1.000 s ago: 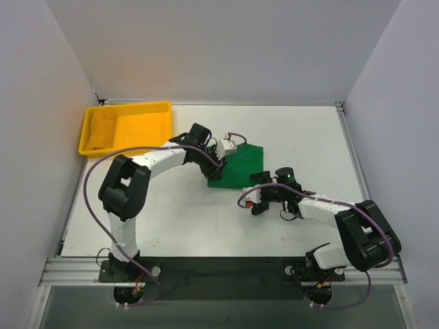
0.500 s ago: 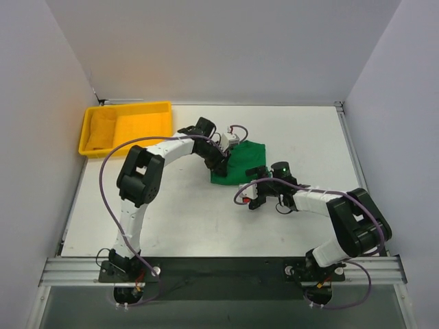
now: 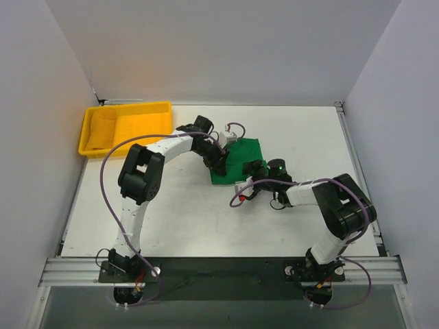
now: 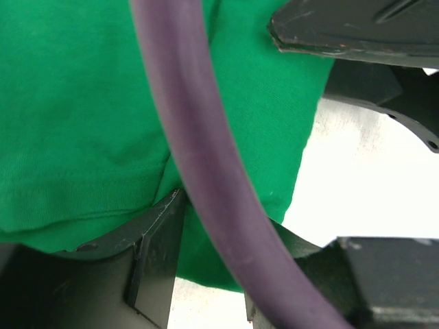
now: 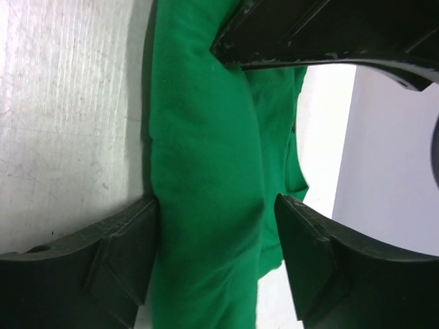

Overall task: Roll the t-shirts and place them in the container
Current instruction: Roll the T-shirt to the center of the board.

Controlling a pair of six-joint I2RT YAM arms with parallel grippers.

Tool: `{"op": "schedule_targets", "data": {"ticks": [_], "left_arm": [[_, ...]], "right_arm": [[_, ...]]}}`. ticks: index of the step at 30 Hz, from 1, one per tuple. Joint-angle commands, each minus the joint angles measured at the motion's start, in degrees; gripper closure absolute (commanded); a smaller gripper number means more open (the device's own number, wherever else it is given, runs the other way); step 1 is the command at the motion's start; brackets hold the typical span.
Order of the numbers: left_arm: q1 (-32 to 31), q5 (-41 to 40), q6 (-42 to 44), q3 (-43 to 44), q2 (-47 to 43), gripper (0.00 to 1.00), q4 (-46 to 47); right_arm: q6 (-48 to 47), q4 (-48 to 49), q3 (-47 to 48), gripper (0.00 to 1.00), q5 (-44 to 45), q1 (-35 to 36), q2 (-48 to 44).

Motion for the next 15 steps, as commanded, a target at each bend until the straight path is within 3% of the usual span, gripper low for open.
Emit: {"op": "schedule_targets", "data": {"ticks": [1,7,15], "left_arm": [[0.6,-0.6,0.1,1.1,3.1,0.92,-4.2],[1.2,0.4,-0.6,2.8,4.8,0.93,-5.8],[1.8,-0.2,-0.1,2.5,4.0,0.89,-6.4]], "right_arm": [[-4.6,-3.4,-2.0,0.36,3.3,-0.9,4.2],[-7.7,-3.4,-0.6,0.55,2.2,-1.6,6.3],[-13.3,-22.9,8.4,0.66,-0.5,-2.5,6.7]]}}
